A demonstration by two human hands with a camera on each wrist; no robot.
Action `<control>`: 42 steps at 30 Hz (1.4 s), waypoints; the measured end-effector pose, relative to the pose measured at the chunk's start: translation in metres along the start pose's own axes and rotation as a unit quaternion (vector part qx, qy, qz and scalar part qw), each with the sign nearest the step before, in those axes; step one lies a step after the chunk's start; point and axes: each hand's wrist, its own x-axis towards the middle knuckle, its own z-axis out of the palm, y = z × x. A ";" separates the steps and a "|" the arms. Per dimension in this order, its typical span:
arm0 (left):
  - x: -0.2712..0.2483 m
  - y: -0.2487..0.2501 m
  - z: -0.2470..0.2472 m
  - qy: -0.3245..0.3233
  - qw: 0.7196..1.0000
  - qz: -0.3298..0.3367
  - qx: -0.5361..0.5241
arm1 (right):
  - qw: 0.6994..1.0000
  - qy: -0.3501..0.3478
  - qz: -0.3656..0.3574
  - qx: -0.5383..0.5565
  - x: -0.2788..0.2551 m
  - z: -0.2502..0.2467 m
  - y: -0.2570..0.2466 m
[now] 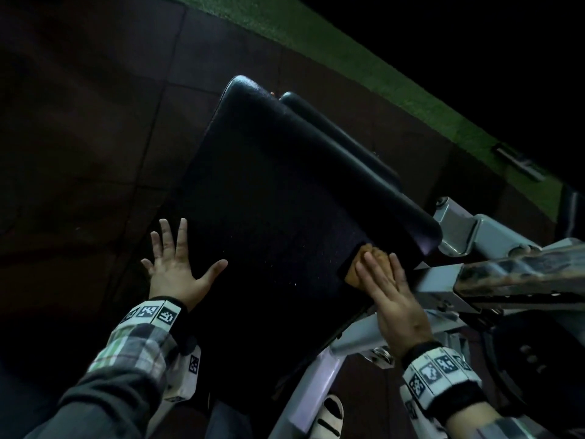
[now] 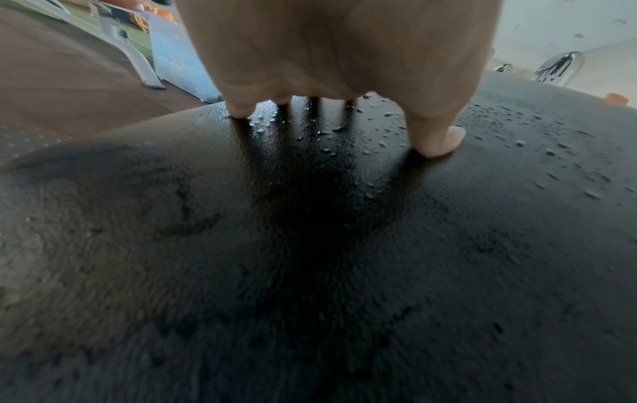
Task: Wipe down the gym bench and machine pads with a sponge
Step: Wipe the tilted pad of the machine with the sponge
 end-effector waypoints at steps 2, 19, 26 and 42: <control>0.000 0.000 0.000 0.000 1.000 -0.002 0.000 | 0.999 0.026 0.026 0.002 0.018 0.000 -0.004; 0.001 -0.002 0.003 0.008 1.000 -0.003 -0.014 | 1.000 -0.015 0.008 -0.003 -0.015 0.000 -0.002; 0.001 -0.002 0.001 0.009 1.000 -0.005 -0.008 | 0.999 0.043 0.012 0.014 0.044 0.009 -0.039; 0.001 -0.001 0.002 0.019 1.000 -0.003 -0.004 | 0.999 0.012 0.044 -0.001 0.042 0.000 -0.025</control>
